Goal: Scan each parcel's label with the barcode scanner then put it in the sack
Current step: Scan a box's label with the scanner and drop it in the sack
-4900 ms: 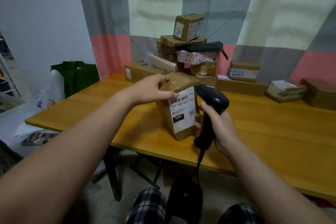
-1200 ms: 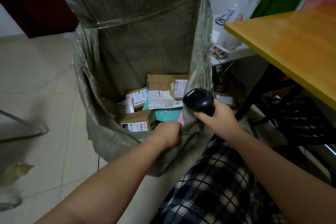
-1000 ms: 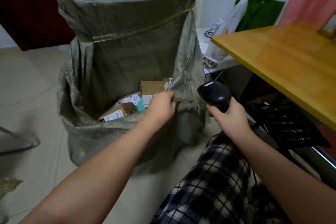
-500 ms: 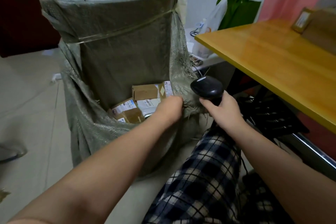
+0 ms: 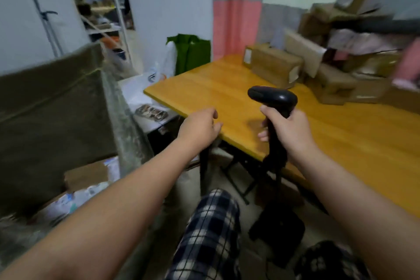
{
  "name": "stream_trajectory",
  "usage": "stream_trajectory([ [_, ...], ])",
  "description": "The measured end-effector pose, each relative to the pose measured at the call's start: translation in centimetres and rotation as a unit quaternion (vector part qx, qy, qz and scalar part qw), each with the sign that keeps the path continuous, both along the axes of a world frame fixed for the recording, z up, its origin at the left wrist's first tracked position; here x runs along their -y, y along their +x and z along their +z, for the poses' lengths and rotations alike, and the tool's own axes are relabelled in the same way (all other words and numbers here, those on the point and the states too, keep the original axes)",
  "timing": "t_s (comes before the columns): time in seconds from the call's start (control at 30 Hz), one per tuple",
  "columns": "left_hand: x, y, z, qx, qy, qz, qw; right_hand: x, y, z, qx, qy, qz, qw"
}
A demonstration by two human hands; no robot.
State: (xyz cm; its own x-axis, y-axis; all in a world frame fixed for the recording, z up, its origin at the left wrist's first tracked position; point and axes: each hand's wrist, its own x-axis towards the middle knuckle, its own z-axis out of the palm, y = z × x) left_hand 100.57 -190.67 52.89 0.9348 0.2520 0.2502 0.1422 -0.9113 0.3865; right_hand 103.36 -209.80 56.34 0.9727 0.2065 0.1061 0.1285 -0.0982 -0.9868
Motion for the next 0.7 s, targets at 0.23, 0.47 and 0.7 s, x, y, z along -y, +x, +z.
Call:
stream_trajectory([
  [0.23,6.4,12.8,3.5,0.052,-0.001,-0.122,0.991,8.0,7.9,4.0,-0.023,0.057,-0.139,0.988],
  [0.47,9.0,25.6,5.8,0.047,-0.088,-0.142,0.985,9.8,18.4,5.1,0.042,-0.043,-0.195,0.979],
  [0.7,7.6,35.1,6.8,-0.004,-0.238,-0.067,0.969,6.1,27.2,4.6,0.02,-0.046,-0.097,0.994],
])
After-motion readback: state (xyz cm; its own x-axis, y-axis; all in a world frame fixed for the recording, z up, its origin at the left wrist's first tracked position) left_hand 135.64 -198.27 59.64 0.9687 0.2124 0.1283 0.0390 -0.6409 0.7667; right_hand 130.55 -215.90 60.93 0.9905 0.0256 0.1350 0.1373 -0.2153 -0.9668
